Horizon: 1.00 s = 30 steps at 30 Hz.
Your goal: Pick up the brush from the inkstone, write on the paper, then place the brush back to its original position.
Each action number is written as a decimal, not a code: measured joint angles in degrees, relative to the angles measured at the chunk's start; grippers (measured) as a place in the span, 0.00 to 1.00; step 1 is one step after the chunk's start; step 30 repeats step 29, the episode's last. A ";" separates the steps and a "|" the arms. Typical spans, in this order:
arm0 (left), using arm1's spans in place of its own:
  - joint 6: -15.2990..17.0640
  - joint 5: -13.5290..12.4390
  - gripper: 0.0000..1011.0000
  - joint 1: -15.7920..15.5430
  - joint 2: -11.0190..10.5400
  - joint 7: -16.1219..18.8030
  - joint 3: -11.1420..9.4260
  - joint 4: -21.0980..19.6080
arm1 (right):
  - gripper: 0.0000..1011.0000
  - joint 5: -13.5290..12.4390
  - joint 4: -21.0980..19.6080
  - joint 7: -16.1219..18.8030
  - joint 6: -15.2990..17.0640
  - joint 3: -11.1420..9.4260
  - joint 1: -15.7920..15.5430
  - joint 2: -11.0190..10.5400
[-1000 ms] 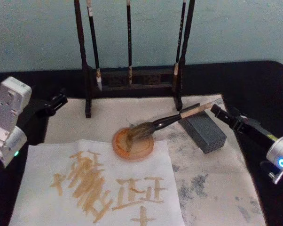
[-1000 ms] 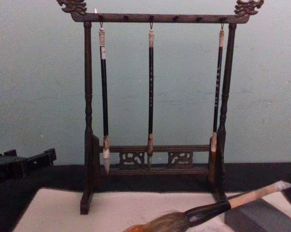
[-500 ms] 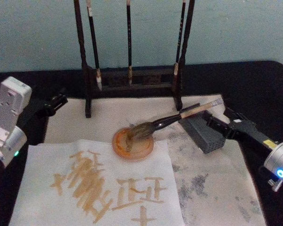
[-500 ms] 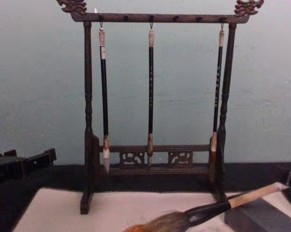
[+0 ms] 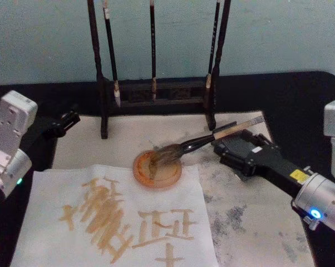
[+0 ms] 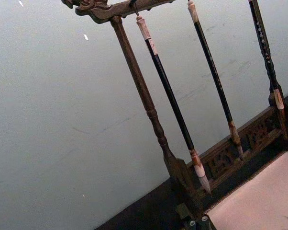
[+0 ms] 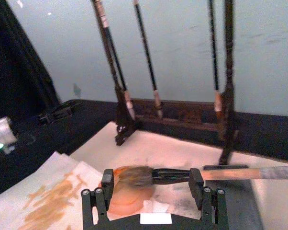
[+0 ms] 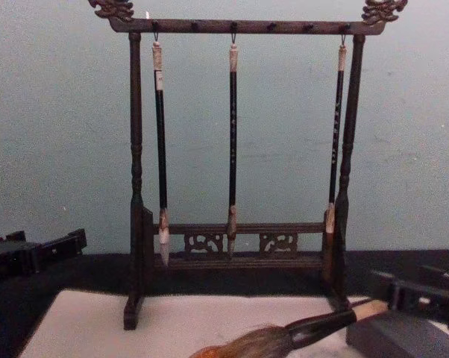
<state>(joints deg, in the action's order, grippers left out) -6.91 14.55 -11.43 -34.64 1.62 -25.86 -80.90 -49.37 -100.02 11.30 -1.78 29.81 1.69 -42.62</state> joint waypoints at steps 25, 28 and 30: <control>0.00 0.00 0.99 0.00 0.00 0.00 0.00 0.00 | 1.00 2.07 -0.23 1.17 0.83 0.62 0.32 0.29; 0.00 0.00 0.99 0.00 0.00 0.00 0.00 0.00 | 1.00 2.02 -0.21 1.15 0.82 0.61 0.32 0.29; 0.00 0.00 0.99 0.00 0.00 0.00 0.00 0.00 | 1.00 2.01 -0.21 1.14 0.82 0.61 0.32 0.29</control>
